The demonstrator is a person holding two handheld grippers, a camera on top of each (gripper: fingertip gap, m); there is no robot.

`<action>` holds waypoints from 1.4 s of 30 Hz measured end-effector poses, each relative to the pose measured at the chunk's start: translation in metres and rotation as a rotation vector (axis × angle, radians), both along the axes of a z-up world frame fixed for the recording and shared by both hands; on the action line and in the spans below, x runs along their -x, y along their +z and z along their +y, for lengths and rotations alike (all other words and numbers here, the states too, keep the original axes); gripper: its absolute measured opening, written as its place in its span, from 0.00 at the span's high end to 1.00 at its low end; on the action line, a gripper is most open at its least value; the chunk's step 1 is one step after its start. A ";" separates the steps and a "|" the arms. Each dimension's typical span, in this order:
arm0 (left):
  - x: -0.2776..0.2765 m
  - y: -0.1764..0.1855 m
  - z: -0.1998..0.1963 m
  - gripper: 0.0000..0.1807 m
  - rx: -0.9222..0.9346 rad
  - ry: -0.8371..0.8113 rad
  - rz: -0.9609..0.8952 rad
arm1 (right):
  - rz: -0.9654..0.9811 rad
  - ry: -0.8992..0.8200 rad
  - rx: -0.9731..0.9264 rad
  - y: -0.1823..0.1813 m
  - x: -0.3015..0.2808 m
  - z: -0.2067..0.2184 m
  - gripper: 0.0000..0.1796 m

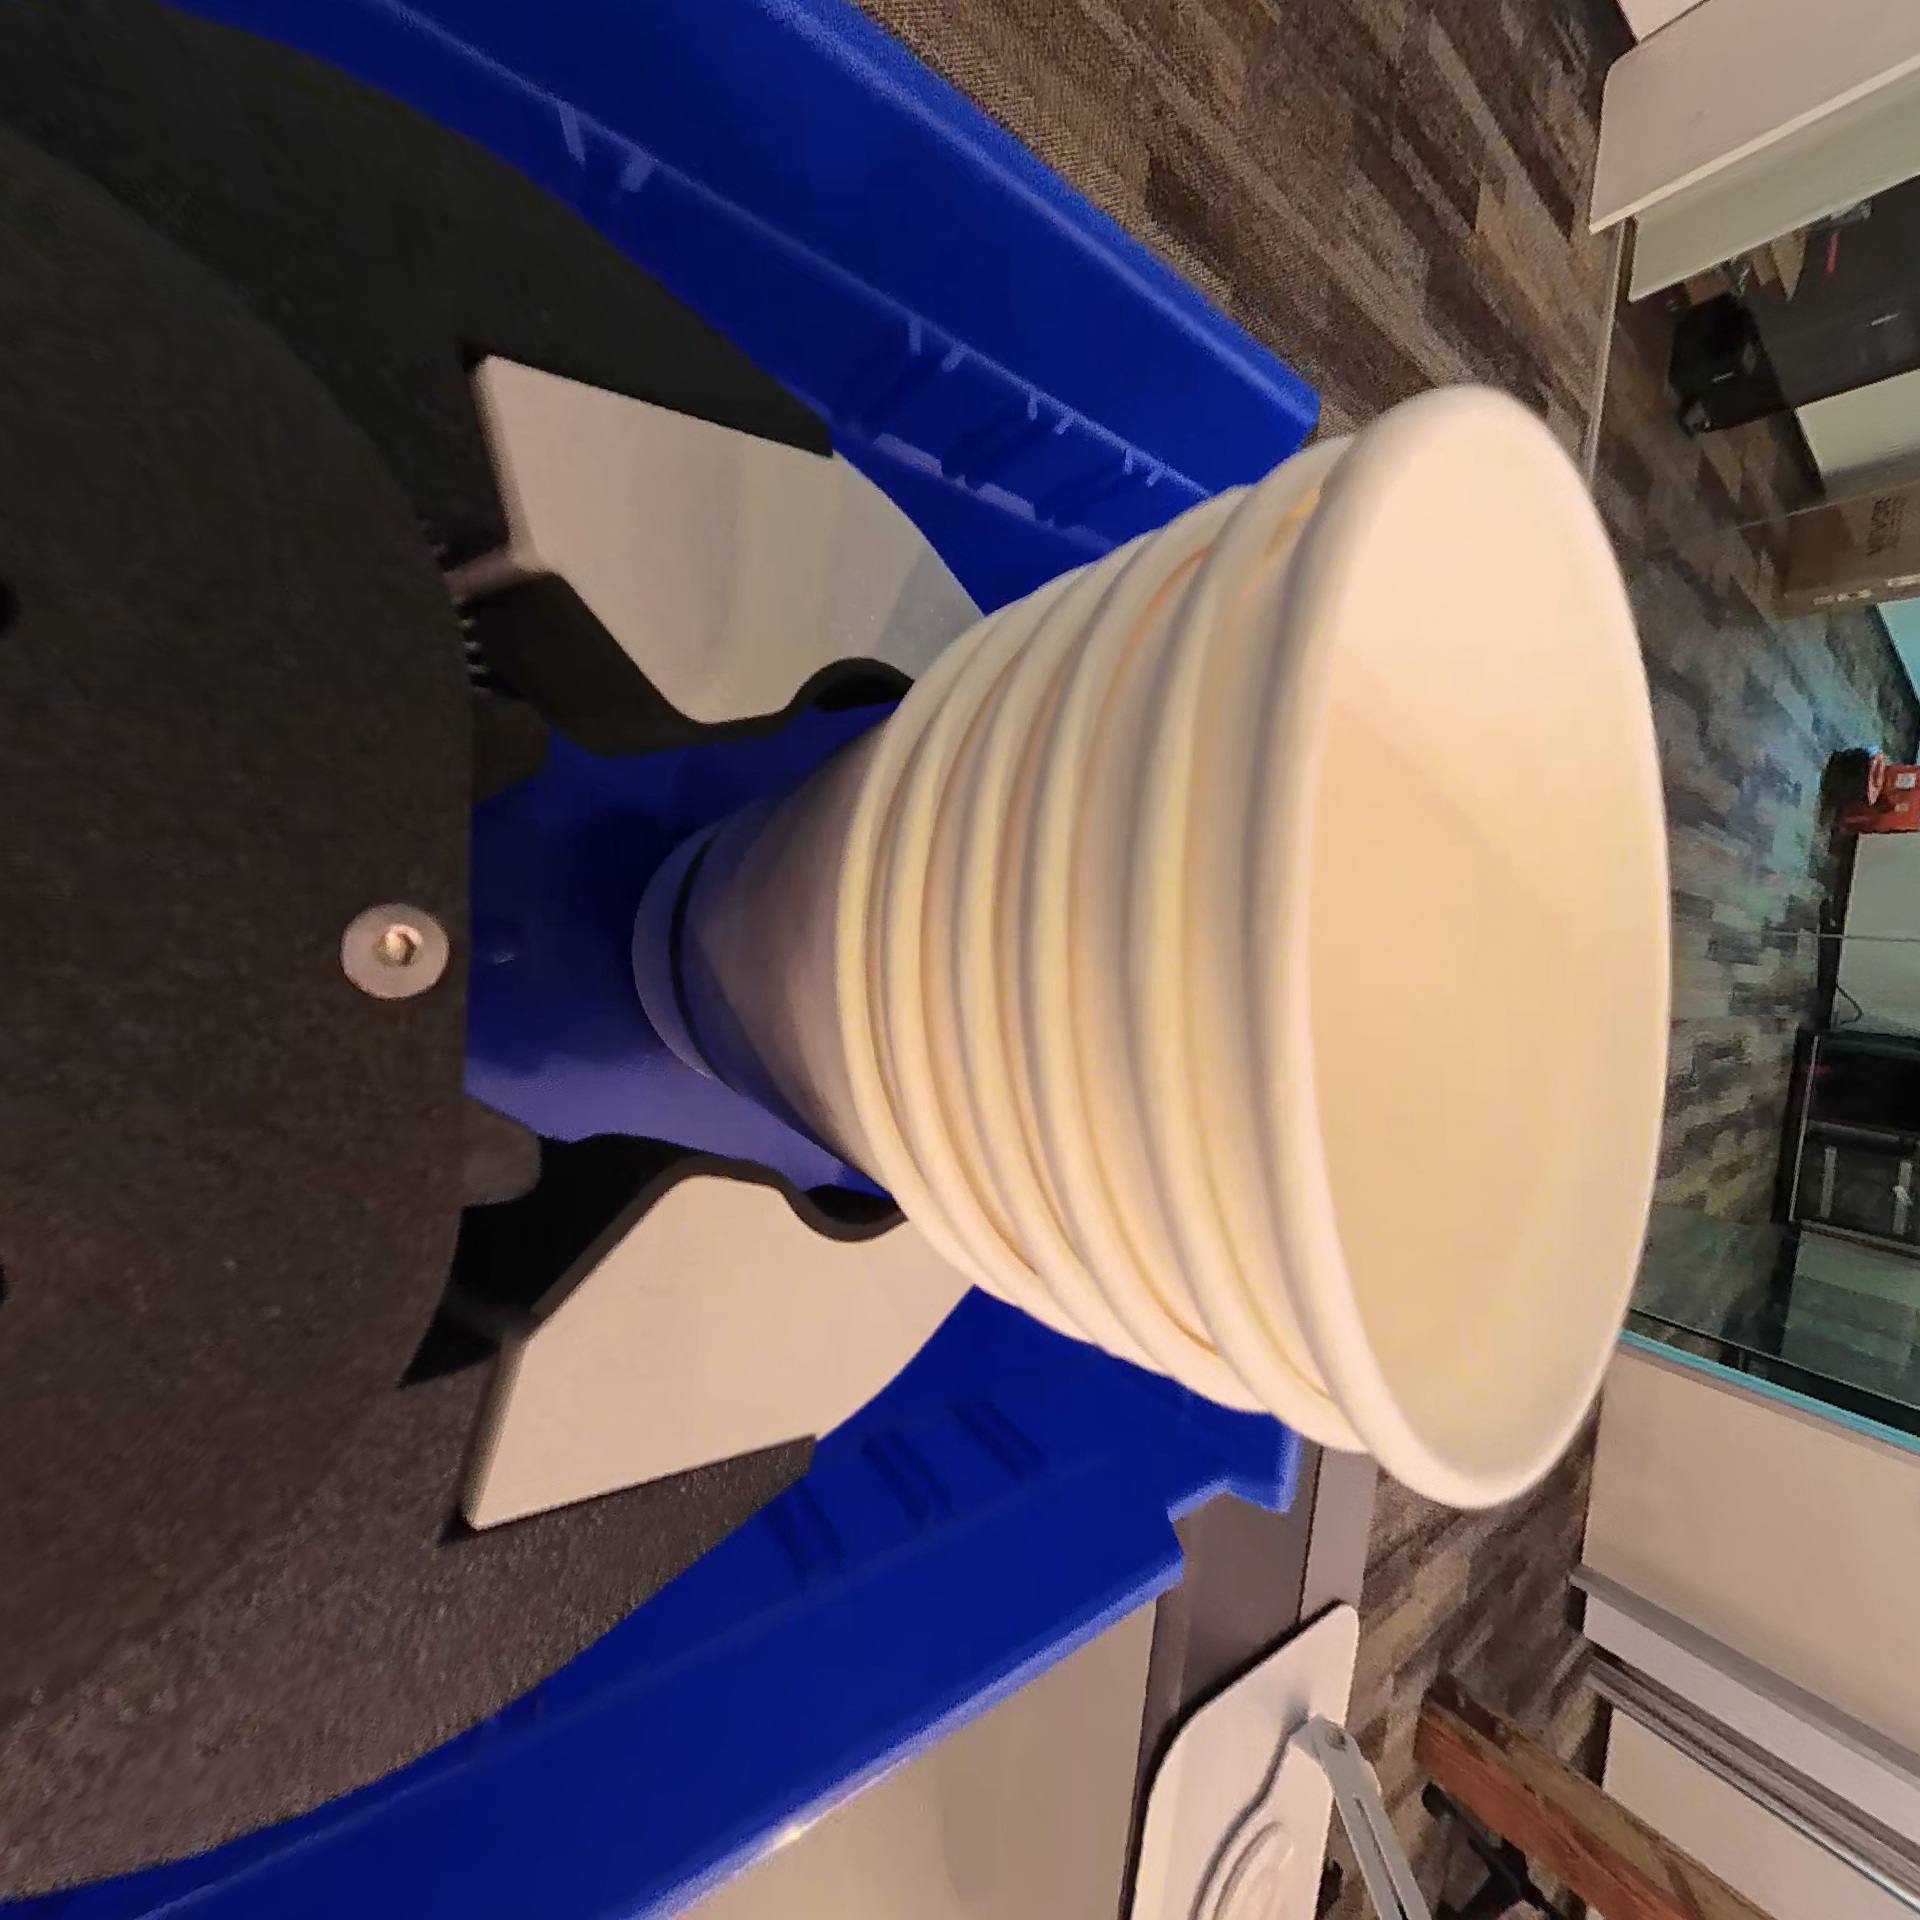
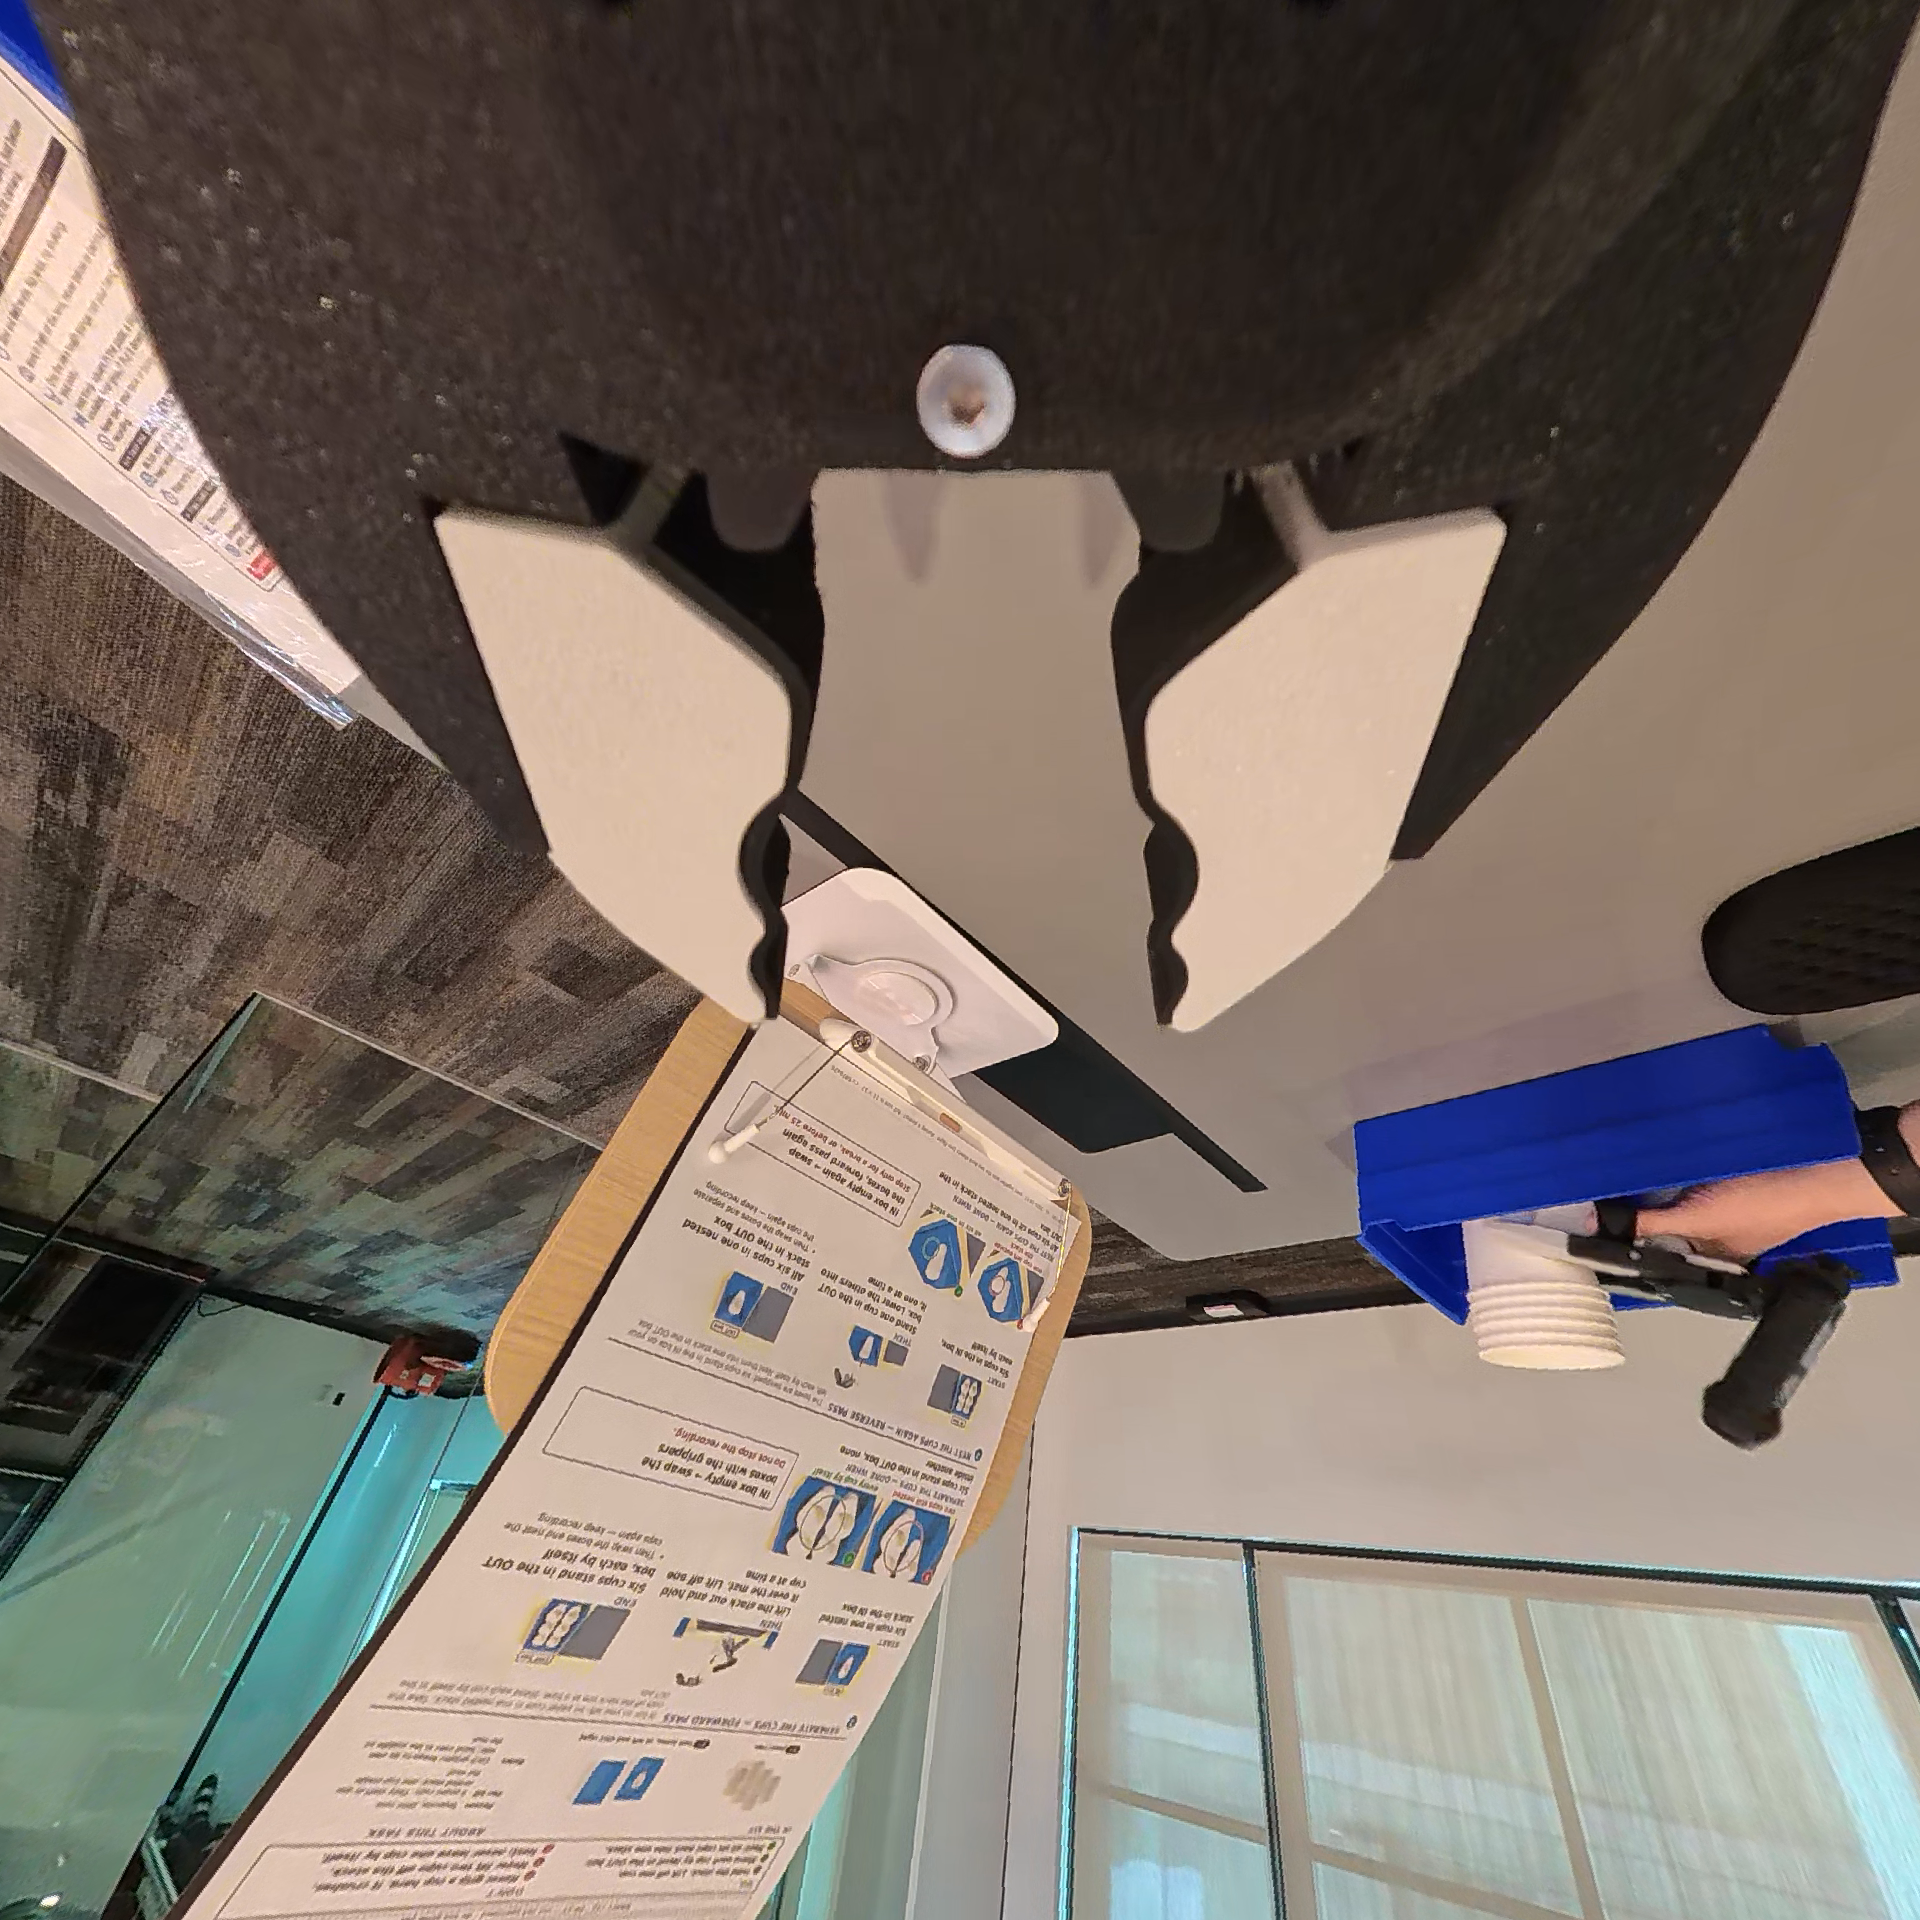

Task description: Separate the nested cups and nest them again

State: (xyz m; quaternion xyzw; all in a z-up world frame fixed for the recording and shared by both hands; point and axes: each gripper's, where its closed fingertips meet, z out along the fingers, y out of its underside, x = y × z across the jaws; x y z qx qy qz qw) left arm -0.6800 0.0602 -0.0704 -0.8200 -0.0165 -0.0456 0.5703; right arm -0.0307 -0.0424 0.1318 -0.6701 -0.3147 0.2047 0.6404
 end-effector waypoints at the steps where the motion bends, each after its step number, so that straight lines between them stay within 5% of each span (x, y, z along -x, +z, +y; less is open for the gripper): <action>1: 0.001 0.002 -0.001 0.50 -0.007 0.004 -0.002 | -0.003 0.000 0.002 -0.001 0.000 0.001 0.63; 7: 0.005 0.024 -0.009 0.50 -0.056 -0.013 -0.007 | -0.032 0.005 0.024 -0.009 0.003 0.003 0.63; 13: -0.005 0.094 -0.027 0.50 -0.165 -0.090 0.091 | -0.046 0.011 0.034 -0.013 0.007 0.006 0.63; 21: -0.139 0.196 -0.063 0.49 -0.308 -0.497 0.069 | -0.059 0.008 0.067 -0.023 0.009 0.014 0.64; 32: -0.395 0.183 -0.123 0.50 -0.337 -1.145 0.117 | -0.042 -0.012 0.065 -0.021 -0.003 0.013 0.64; 42: -0.504 0.143 -0.139 0.50 -0.277 -1.393 0.031 | -0.048 -0.042 0.089 -0.029 -0.015 0.019 0.64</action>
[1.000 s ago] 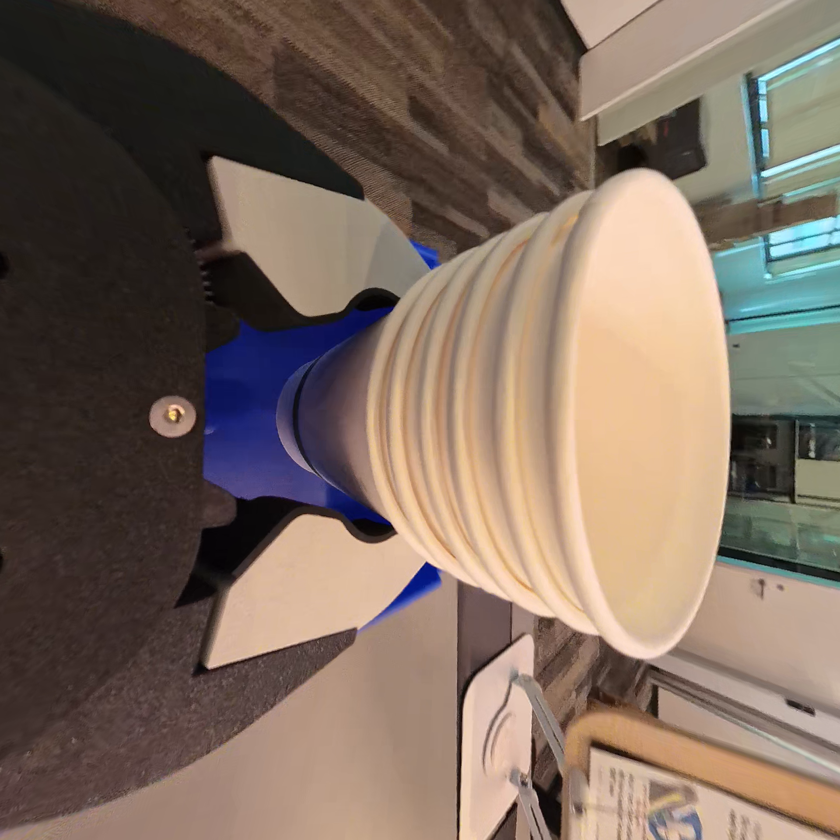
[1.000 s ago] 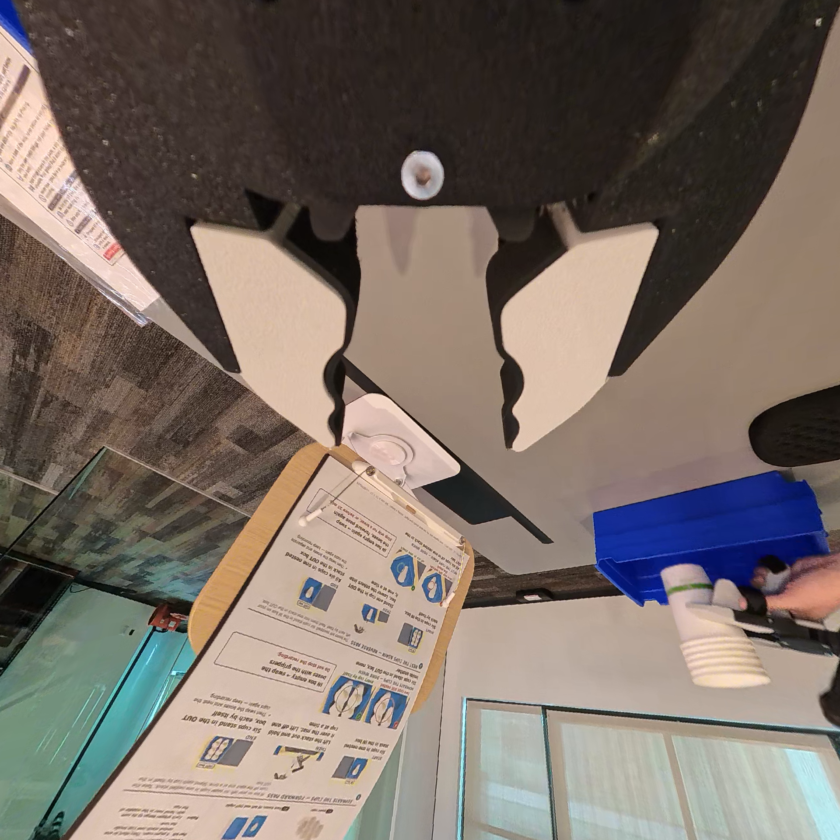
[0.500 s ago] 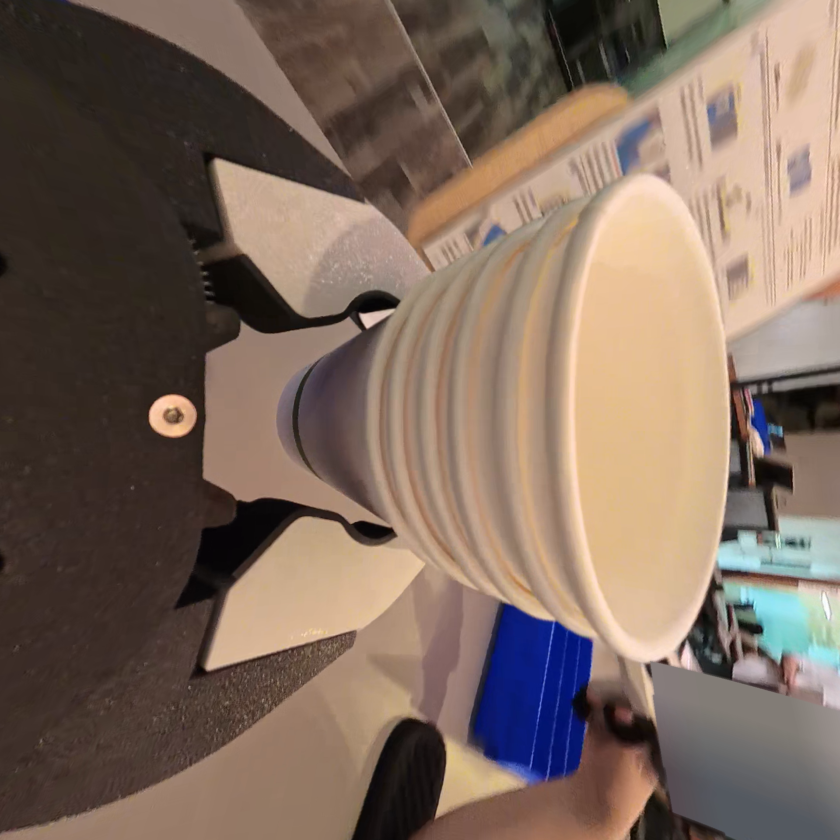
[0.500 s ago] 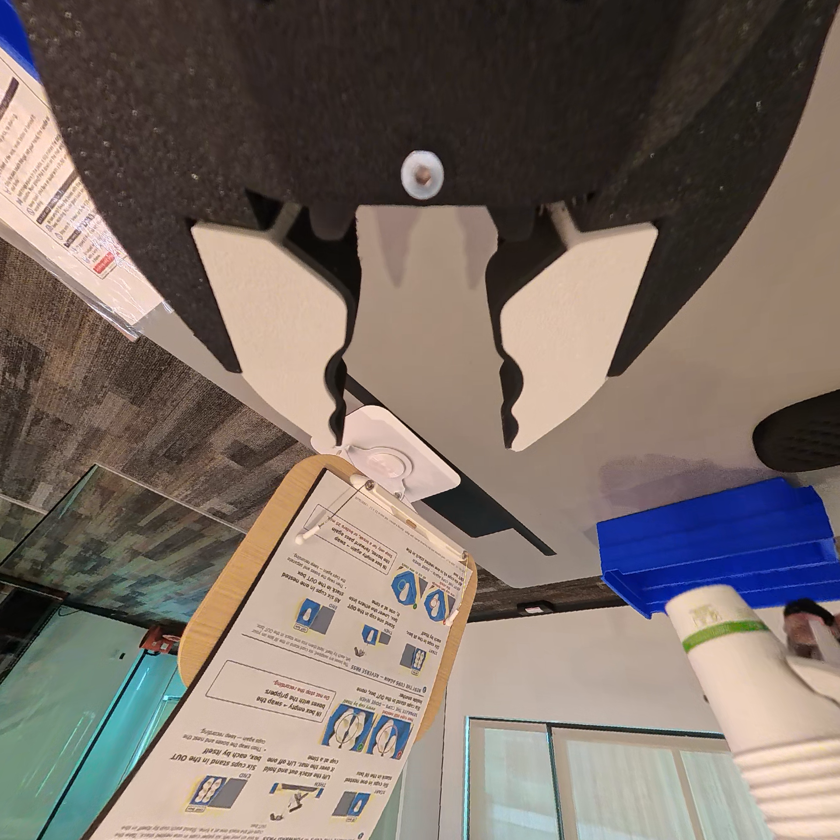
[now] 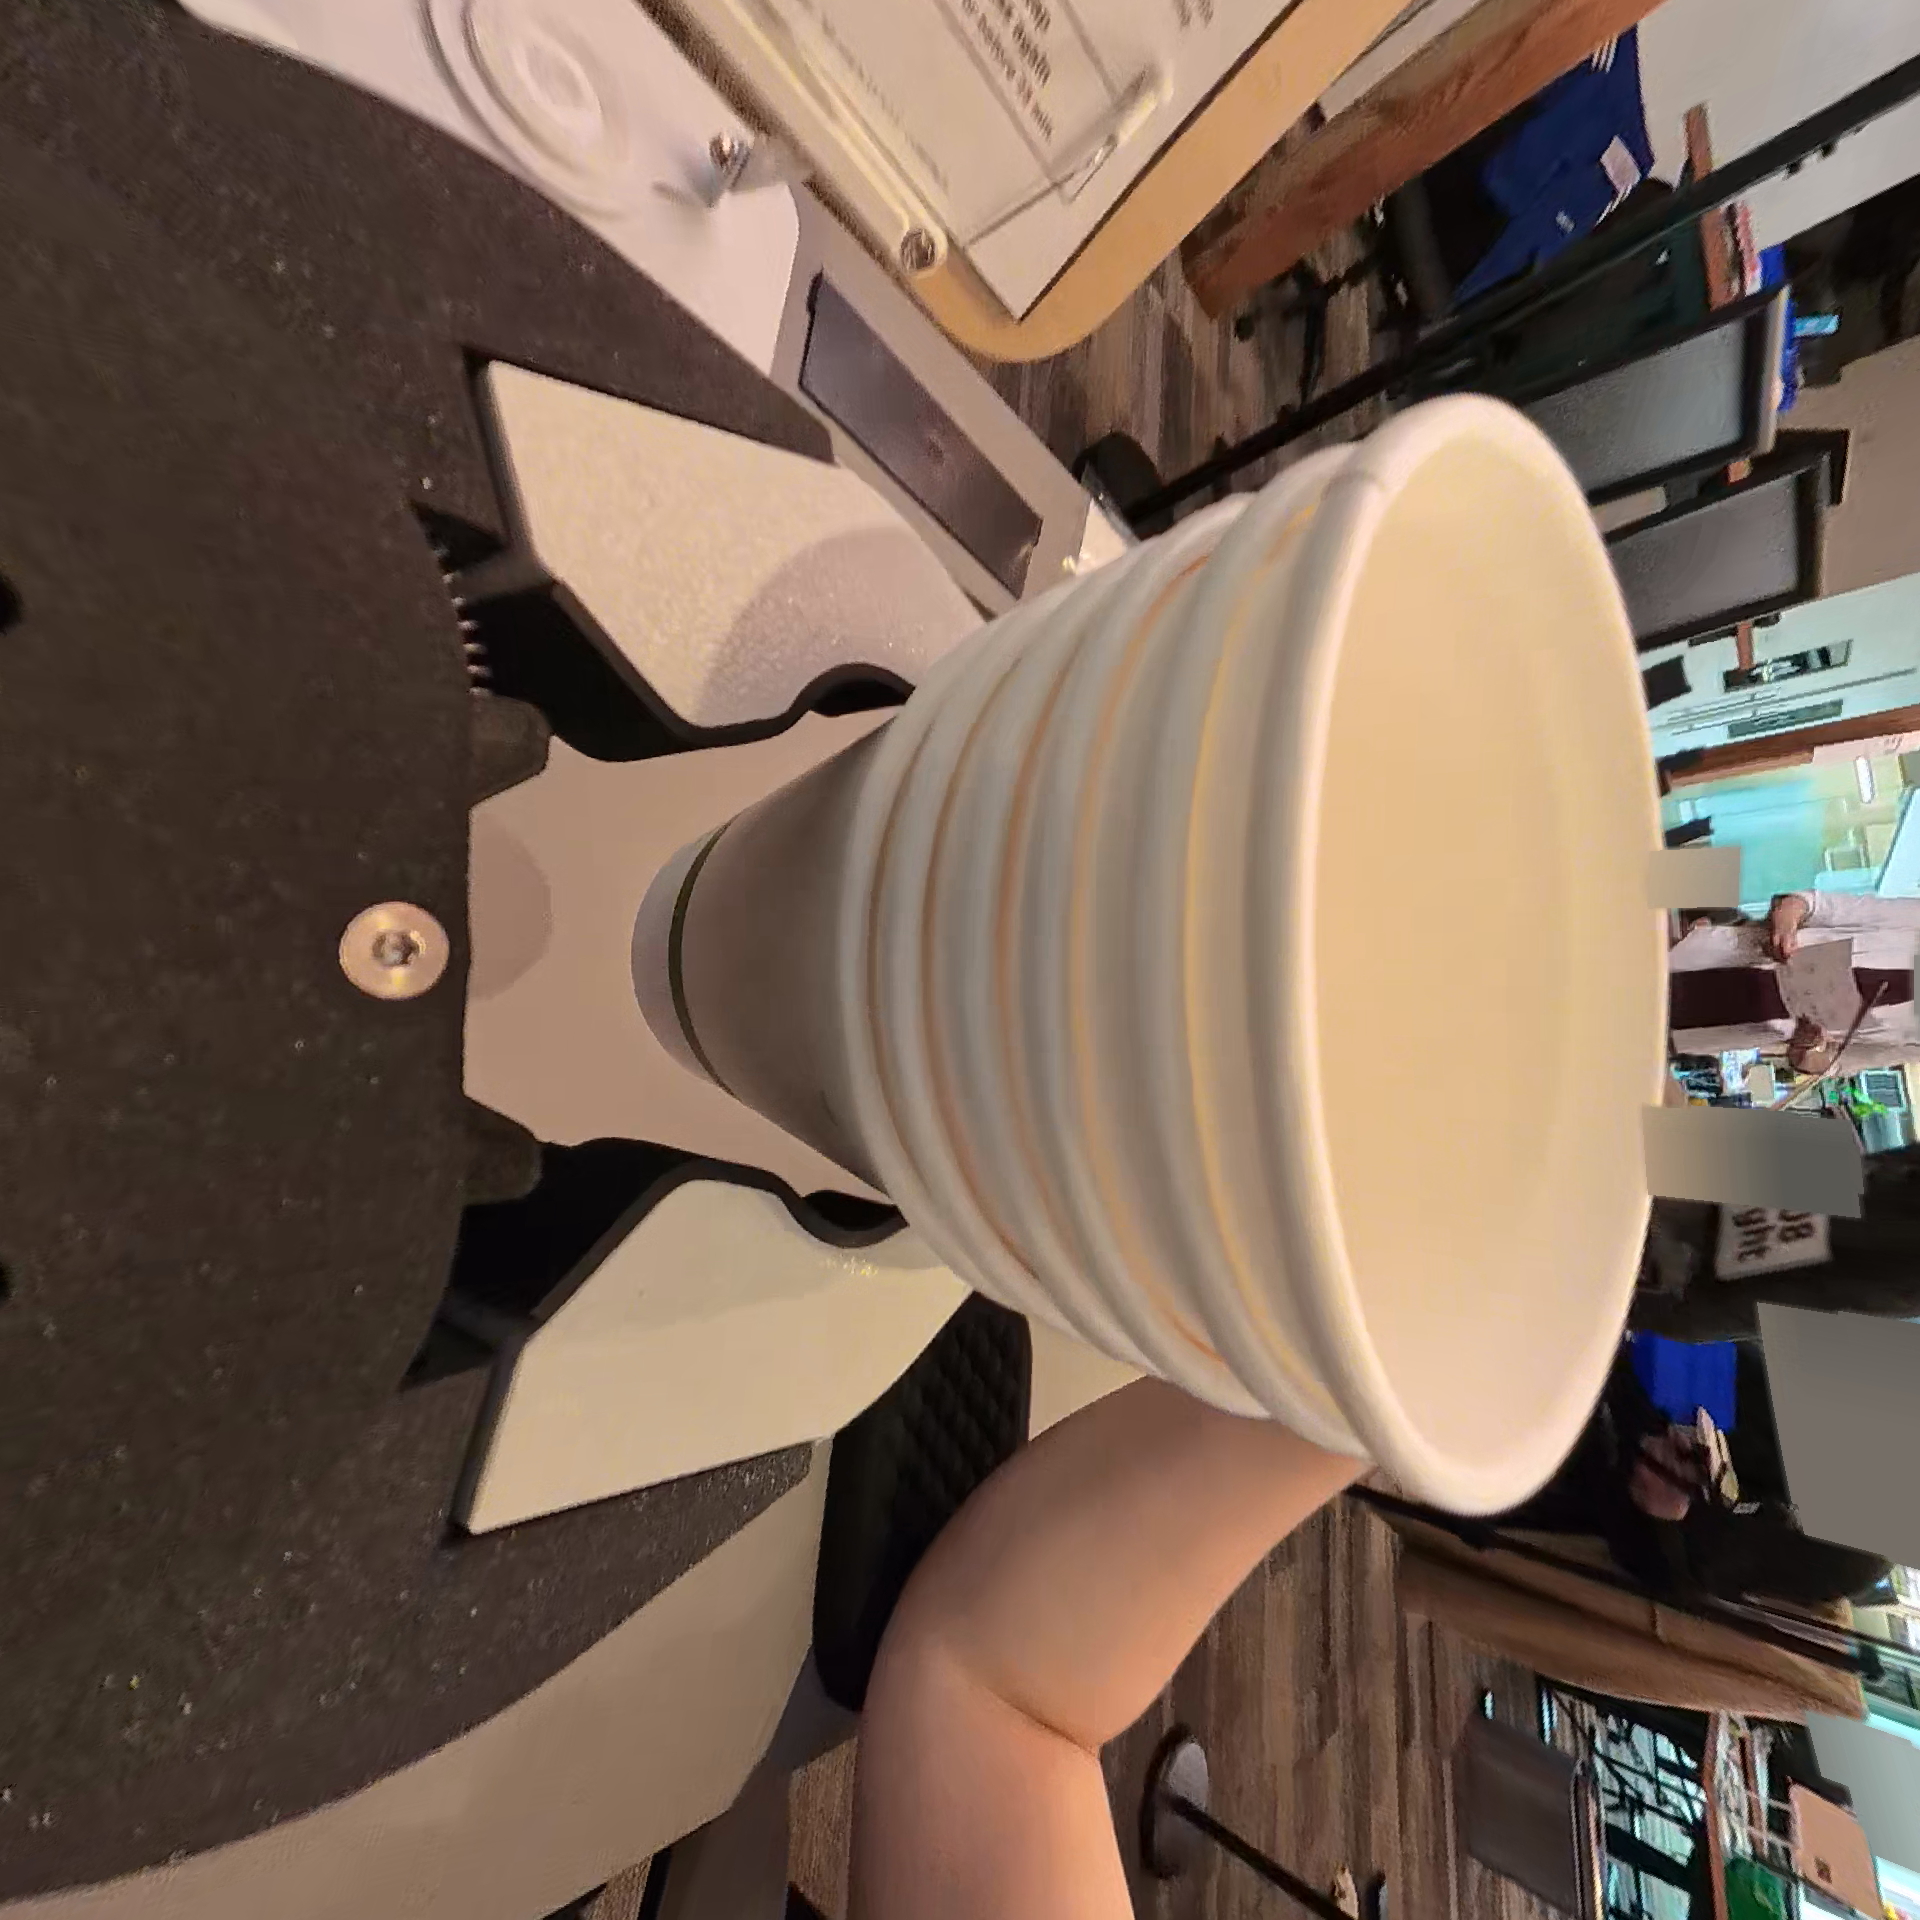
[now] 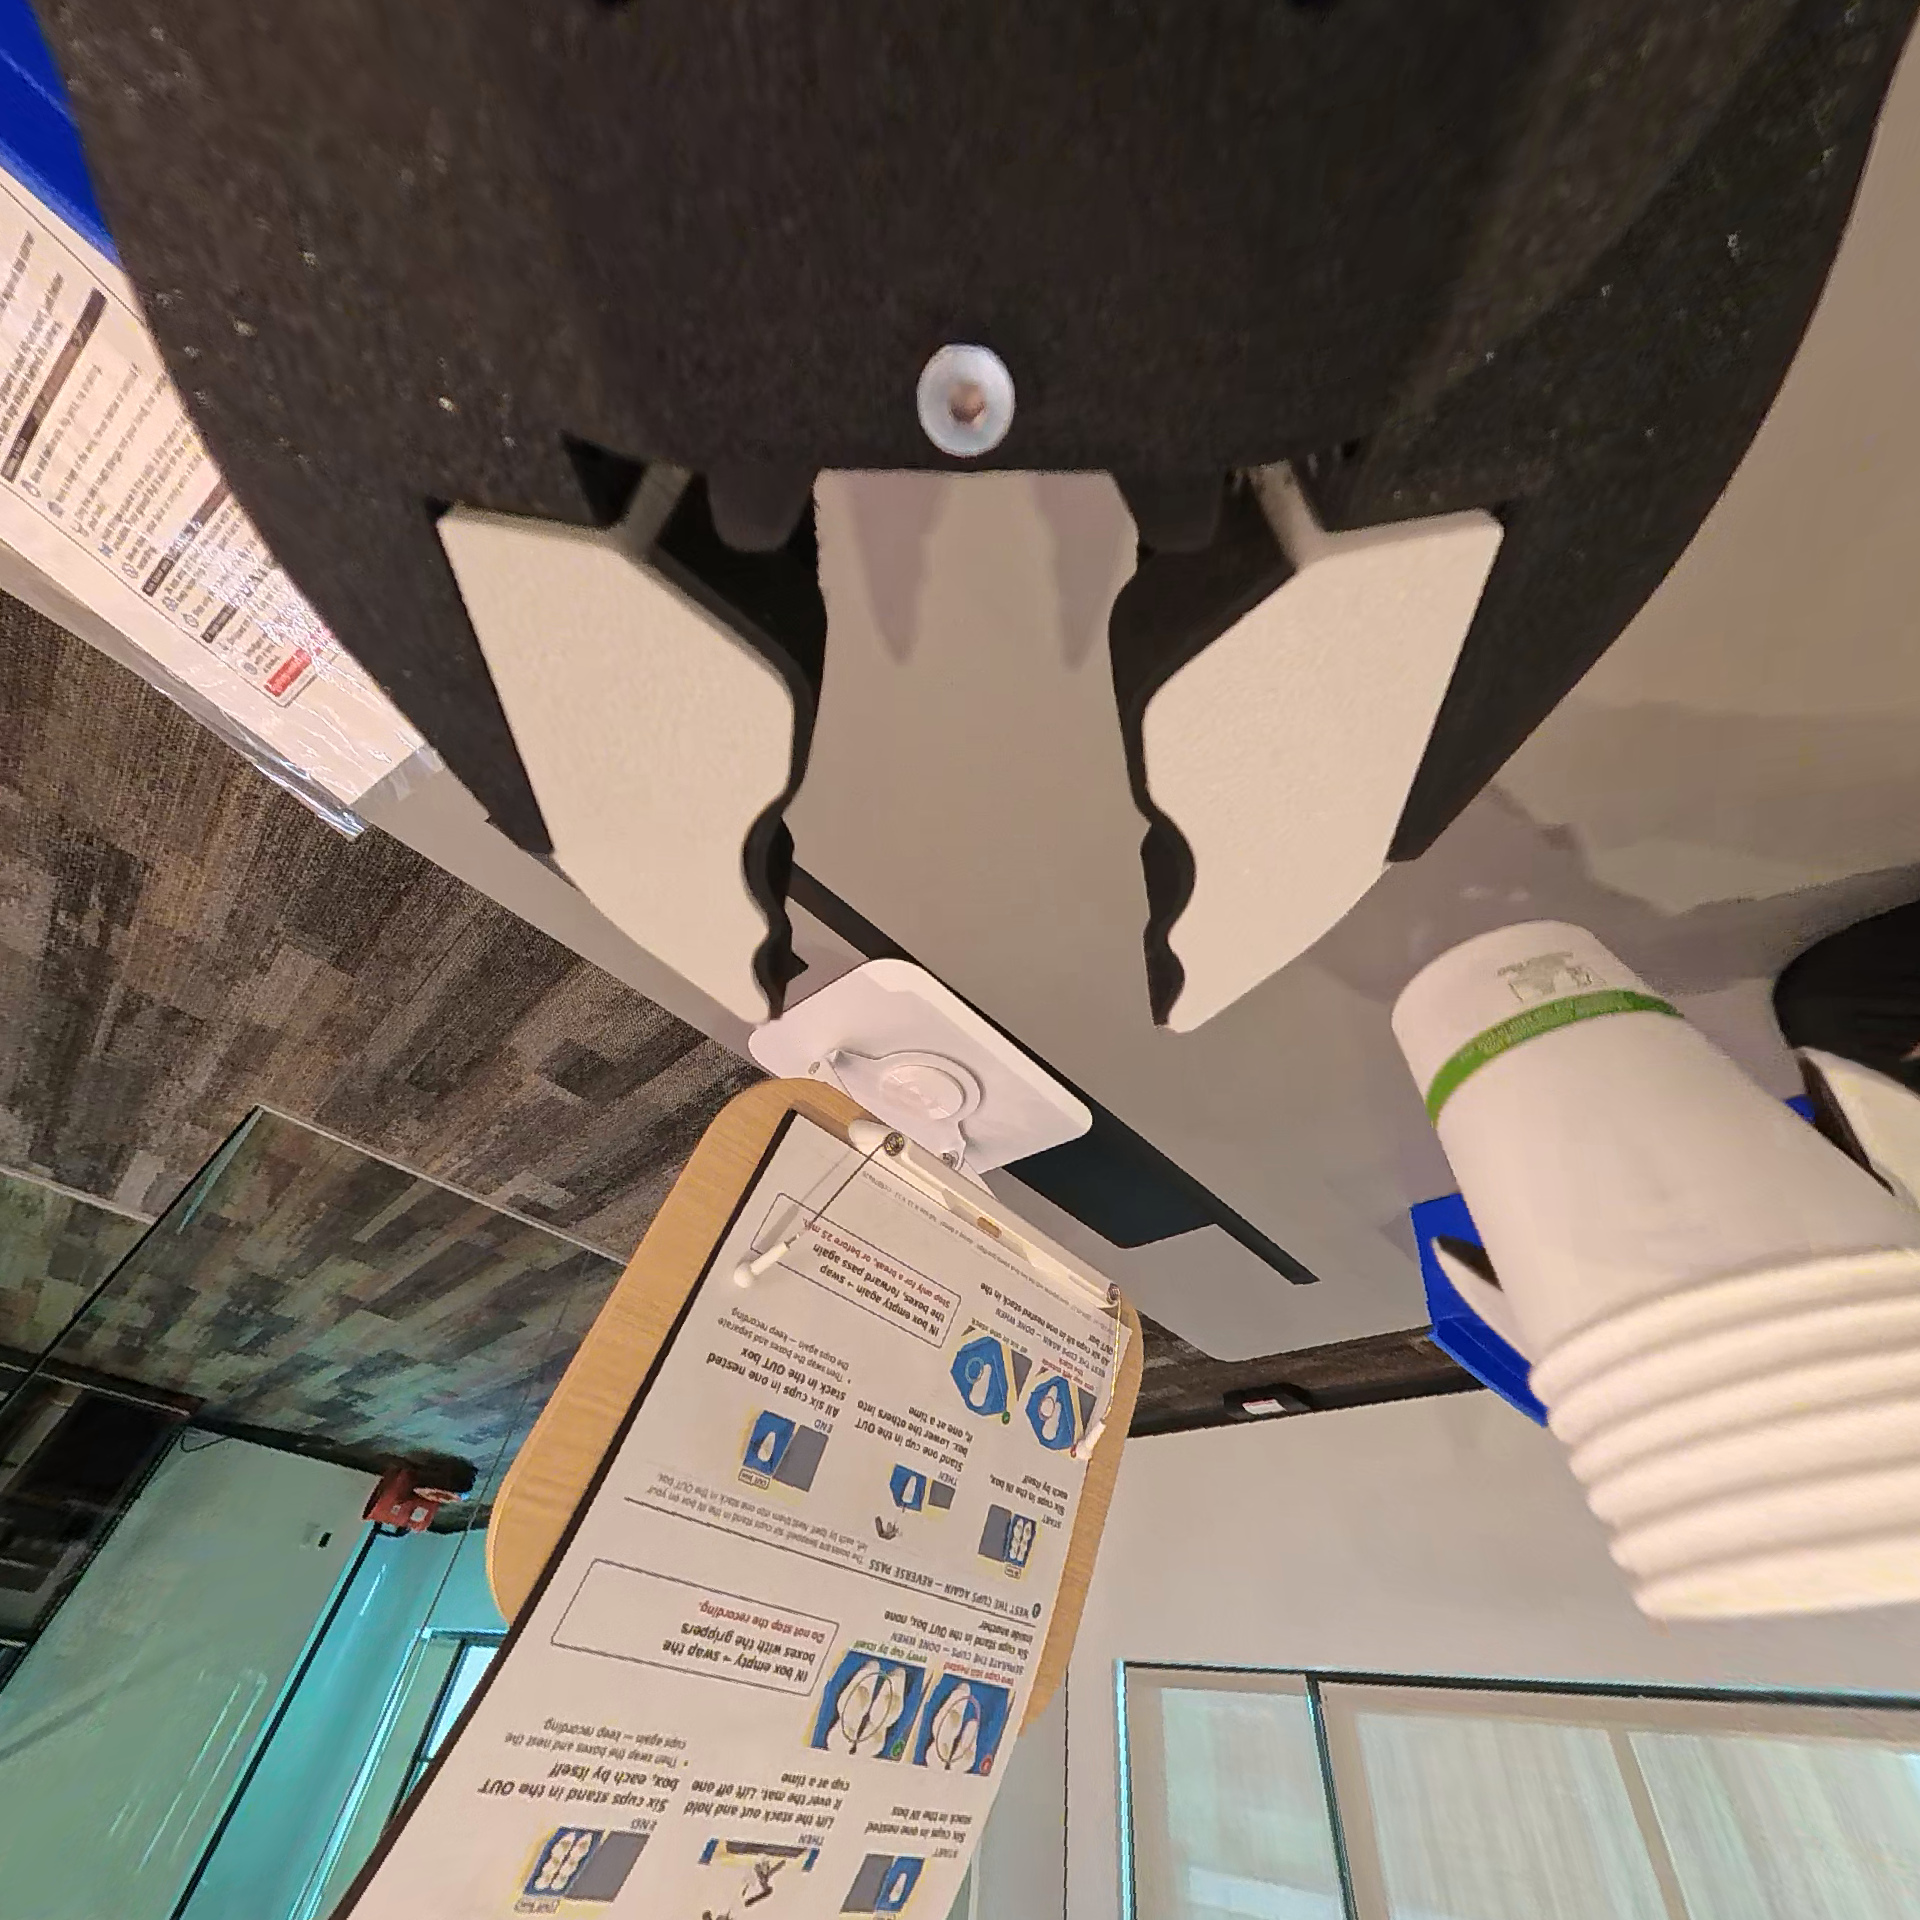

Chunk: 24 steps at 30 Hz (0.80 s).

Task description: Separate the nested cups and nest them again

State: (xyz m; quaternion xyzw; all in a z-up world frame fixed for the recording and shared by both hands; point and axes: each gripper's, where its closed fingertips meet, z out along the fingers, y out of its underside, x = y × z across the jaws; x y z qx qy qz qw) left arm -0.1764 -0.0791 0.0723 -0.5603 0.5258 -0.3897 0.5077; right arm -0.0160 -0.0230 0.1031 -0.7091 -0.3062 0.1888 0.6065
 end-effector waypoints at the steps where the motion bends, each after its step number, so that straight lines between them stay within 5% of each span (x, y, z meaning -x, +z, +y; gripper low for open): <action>1: -0.003 -0.007 0.001 0.50 0.011 -0.007 0.005 | -0.005 -0.003 0.000 -0.001 -0.001 0.000 0.64; 12: -0.002 -0.068 0.020 0.50 0.119 -0.011 0.080 | -0.069 0.047 0.035 -0.014 -0.001 -0.011 0.71; 24: 0.007 -0.077 0.033 0.50 0.139 0.012 0.097 | -0.201 0.175 0.013 -0.001 0.055 -0.059 0.74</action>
